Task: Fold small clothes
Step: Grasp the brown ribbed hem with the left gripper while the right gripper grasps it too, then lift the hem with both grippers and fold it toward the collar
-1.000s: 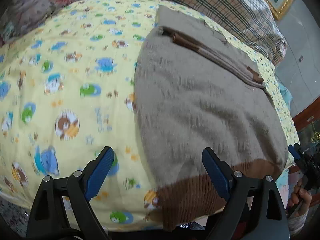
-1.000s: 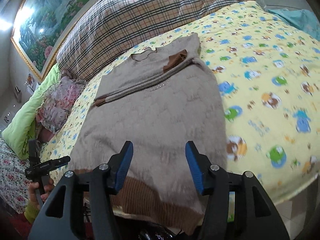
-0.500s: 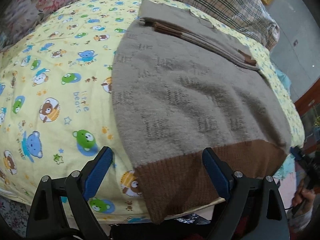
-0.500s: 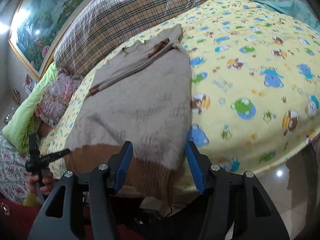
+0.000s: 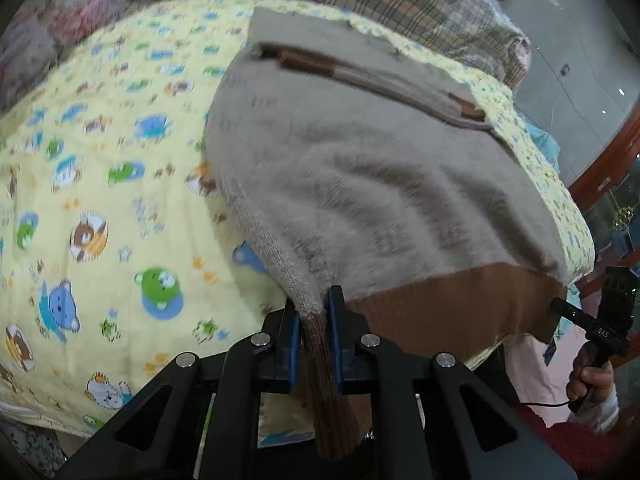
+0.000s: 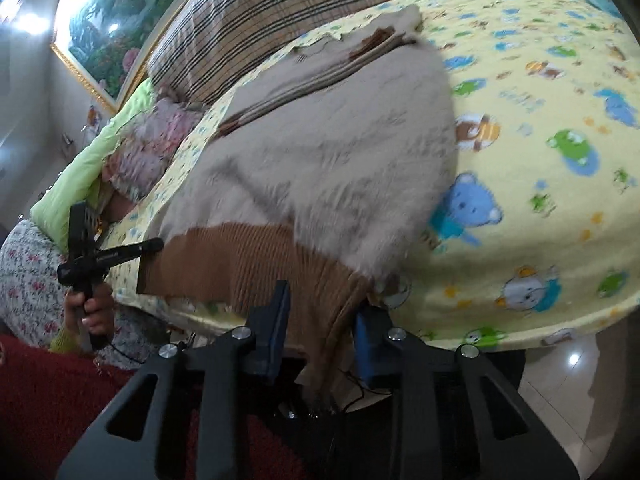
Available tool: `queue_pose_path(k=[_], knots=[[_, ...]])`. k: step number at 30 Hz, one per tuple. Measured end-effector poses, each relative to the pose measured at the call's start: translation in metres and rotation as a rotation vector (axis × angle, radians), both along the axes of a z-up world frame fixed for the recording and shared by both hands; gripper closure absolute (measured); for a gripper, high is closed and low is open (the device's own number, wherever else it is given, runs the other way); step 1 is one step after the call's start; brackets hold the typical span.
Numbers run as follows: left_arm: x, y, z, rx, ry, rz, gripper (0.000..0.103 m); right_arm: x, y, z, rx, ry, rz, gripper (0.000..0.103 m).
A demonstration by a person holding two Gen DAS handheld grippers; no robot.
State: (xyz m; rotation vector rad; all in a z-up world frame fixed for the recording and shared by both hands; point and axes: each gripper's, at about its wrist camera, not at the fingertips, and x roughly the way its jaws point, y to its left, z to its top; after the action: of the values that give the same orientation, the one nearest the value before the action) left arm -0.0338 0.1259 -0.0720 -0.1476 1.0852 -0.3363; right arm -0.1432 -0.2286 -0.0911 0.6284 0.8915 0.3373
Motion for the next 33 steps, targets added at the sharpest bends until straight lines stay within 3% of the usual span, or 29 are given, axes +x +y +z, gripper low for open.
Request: queue_pose_path(k=[5, 9, 10, 11, 12, 14, 21, 26, 33], knots=[[-0.001, 0.011, -0.005, -0.070, 0.055, 0.008, 0.077, 0.002, 0.000, -0.012, 0.060, 0.008, -0.003, 0.072], [0.002, 0.007, -0.007, -0.082, 0.047, 0.007, 0.071, 0.007, -0.005, -0.014, 0.127, -0.002, -0.025, 0.072], [0.001, 0.005, -0.006, -0.072, 0.036, 0.001, 0.074, 0.007, -0.005, -0.013, 0.127, -0.007, -0.027, 0.072], [0.000, 0.003, -0.005, -0.052, 0.017, -0.006, 0.084, 0.007, -0.005, -0.012, 0.123, -0.010, -0.027, 0.074], [-0.002, 0.002, -0.003, -0.032, -0.005, -0.014, 0.092, 0.007, -0.005, -0.010, 0.119, -0.013, -0.025, 0.086], [-0.006, 0.002, 0.002, -0.034, -0.039, -0.019, 0.096, 0.004, -0.007, -0.004, 0.148, -0.037, -0.012, 0.092], [-0.004, 0.013, 0.046, -0.169, -0.185, 0.019, 0.097, 0.009, -0.022, 0.046, 0.304, -0.238, 0.037, 0.094], [0.026, 0.015, 0.073, -0.233, -0.251, 0.039, 0.097, 0.047, -0.035, 0.072, 0.405, -0.374, 0.007, 0.094], [0.102, 0.004, 0.105, -0.242, -0.342, 0.073, 0.098, 0.132, -0.043, 0.097, 0.327, -0.410, -0.008, 0.094]])
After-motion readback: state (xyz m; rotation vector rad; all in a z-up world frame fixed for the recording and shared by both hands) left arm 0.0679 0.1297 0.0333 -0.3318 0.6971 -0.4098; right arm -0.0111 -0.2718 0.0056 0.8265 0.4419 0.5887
